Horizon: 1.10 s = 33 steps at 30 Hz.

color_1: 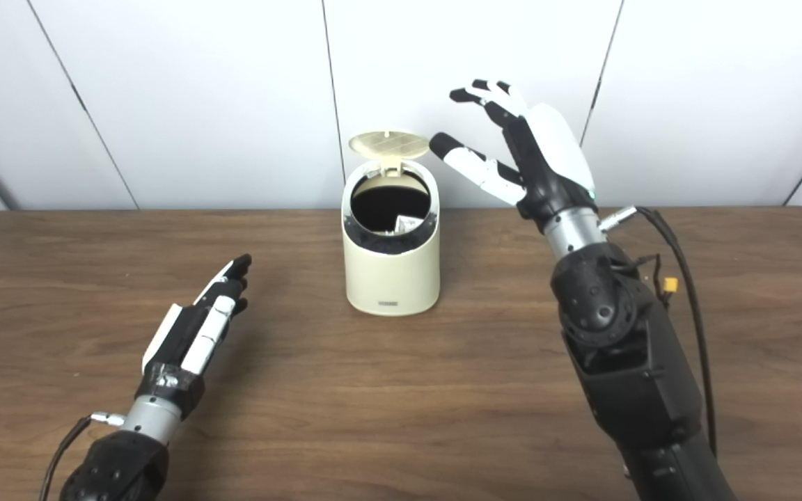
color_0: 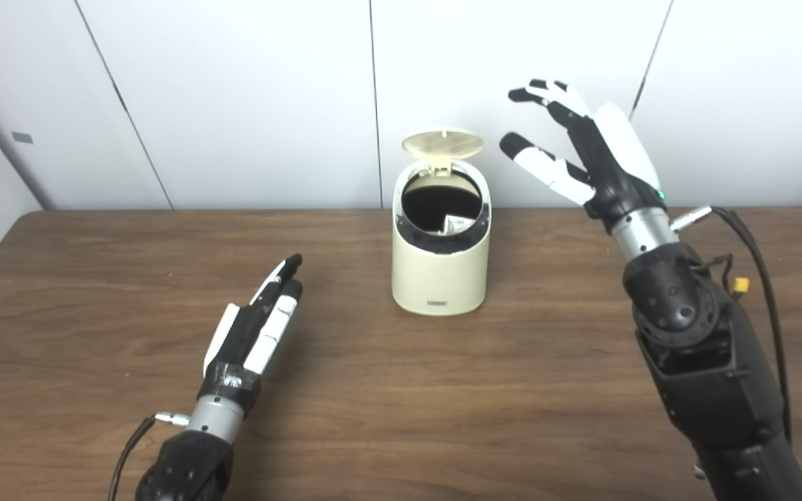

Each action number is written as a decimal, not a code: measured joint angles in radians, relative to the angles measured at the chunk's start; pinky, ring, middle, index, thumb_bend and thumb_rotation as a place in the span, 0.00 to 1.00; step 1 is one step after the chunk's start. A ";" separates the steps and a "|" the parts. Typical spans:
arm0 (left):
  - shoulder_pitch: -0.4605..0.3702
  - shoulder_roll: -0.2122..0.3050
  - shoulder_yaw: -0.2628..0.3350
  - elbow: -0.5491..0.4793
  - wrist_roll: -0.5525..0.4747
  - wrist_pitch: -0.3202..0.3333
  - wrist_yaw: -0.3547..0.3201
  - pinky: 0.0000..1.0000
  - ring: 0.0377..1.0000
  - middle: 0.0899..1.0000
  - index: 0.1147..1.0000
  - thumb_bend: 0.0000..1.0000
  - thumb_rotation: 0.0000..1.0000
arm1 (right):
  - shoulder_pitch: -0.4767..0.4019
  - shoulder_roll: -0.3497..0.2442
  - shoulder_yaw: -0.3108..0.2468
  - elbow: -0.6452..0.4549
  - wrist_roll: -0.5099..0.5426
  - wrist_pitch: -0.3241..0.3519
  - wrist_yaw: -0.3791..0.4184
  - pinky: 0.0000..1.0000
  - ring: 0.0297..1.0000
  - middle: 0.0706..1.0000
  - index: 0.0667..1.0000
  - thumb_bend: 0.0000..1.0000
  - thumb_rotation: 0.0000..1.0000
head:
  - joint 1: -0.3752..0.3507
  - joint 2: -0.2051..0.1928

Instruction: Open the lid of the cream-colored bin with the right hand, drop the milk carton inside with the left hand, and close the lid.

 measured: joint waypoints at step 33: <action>0.021 -0.079 0.009 0.004 -0.008 -0.032 0.058 1.00 1.00 1.00 1.00 0.59 0.90 | -0.035 -0.085 0.123 -0.011 -0.184 -0.050 0.158 1.00 1.00 0.95 0.55 0.57 0.97 | -0.011 0.008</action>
